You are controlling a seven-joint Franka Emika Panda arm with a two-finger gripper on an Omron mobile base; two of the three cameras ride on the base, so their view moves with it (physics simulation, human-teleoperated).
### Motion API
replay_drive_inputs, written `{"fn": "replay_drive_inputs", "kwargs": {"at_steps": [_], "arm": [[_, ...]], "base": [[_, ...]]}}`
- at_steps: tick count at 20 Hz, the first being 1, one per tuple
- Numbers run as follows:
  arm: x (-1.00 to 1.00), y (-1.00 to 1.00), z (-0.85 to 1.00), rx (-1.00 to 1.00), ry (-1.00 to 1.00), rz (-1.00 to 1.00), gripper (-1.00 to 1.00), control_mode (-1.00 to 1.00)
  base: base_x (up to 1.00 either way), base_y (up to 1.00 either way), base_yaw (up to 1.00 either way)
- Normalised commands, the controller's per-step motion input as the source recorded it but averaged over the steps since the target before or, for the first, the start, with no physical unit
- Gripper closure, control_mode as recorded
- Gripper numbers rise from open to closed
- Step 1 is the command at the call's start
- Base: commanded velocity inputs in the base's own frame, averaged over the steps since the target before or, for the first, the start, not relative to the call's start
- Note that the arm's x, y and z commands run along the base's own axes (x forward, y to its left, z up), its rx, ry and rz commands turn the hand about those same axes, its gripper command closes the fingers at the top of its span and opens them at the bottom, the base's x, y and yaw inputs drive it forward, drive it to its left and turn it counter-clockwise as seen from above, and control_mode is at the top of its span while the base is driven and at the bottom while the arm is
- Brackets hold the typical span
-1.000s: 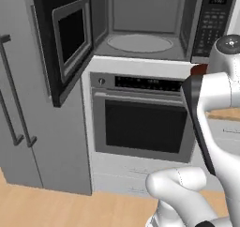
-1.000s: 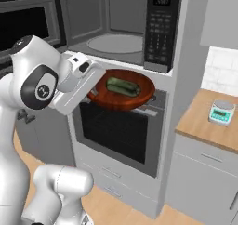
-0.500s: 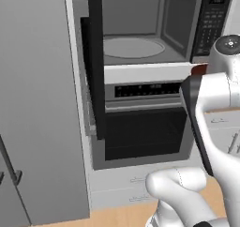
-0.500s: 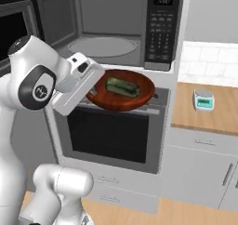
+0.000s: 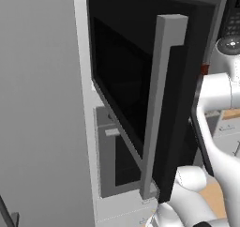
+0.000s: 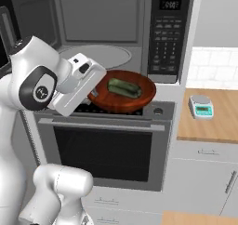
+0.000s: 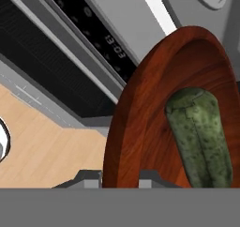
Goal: Pick the cucumber from the sink and place it in the bowl. Then pick the bowl and place it in the microwave. Then close the microwave door and press the start button.
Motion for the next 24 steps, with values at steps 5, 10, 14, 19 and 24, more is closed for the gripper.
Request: {"fn": "replay_drive_inputs", "kwargs": {"at_steps": [5, 10, 14, 19, 24], "arm": [[0.00, 0.00, 0.00, 0.00, 0.00, 0.00, 1.00, 1.00], [0.00, 0.00, 0.00, 0.00, 0.00, 0.00, 1.00, 1.00], [0.00, 0.00, 0.00, 0.00, 0.00, 0.00, 1.00, 1.00], [0.00, 0.00, 0.00, 0.00, 0.00, 0.00, 1.00, 1.00], [0.00, 0.00, 0.00, 0.00, 0.00, 0.00, 1.00, 1.00]], "base": [[-0.01, 0.04, -0.11], [-0.03, -0.04, 0.04], [-0.22, -0.31, 0.24], [-0.21, -0.44, 0.22], [-0.06, -0.38, 0.14]]}}
